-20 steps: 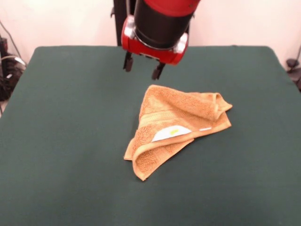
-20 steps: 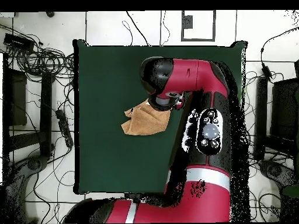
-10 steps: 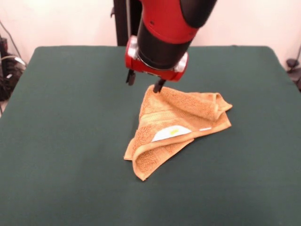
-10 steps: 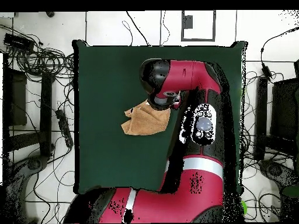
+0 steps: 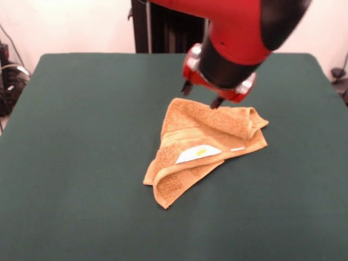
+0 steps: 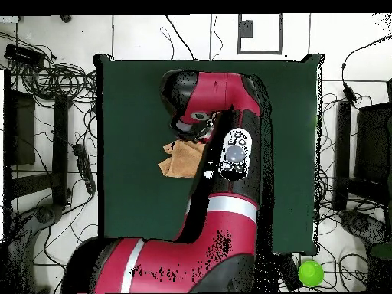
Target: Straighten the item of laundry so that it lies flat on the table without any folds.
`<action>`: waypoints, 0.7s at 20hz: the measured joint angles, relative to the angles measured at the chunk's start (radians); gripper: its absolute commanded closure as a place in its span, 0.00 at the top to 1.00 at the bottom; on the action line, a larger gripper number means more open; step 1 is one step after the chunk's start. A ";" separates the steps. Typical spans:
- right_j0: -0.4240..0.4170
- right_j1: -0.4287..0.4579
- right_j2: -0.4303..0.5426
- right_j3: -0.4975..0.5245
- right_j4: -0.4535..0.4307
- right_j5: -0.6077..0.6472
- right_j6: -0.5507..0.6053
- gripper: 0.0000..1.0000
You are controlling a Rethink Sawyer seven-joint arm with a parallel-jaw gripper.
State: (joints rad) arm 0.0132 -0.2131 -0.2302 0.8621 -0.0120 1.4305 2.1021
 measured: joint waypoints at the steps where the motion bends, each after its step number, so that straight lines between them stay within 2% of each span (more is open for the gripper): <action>1: 0.007 0.007 -0.010 -0.007 0.021 0.018 0.048 1.00; 7: 0.042 0.032 -0.058 -0.016 0.175 0.092 0.448 1.00; 11: 0.061 0.030 -0.088 -0.006 0.278 0.093 0.733 1.00; 13: 0.069 0.026 -0.099 0.004 0.302 0.093 0.814 1.00; 14: 0.076 0.018 -0.112 0.022 0.319 0.093 0.893 1.00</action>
State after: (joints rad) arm 0.0893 -0.1947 -0.3425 0.8845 0.3069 1.5236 2.9946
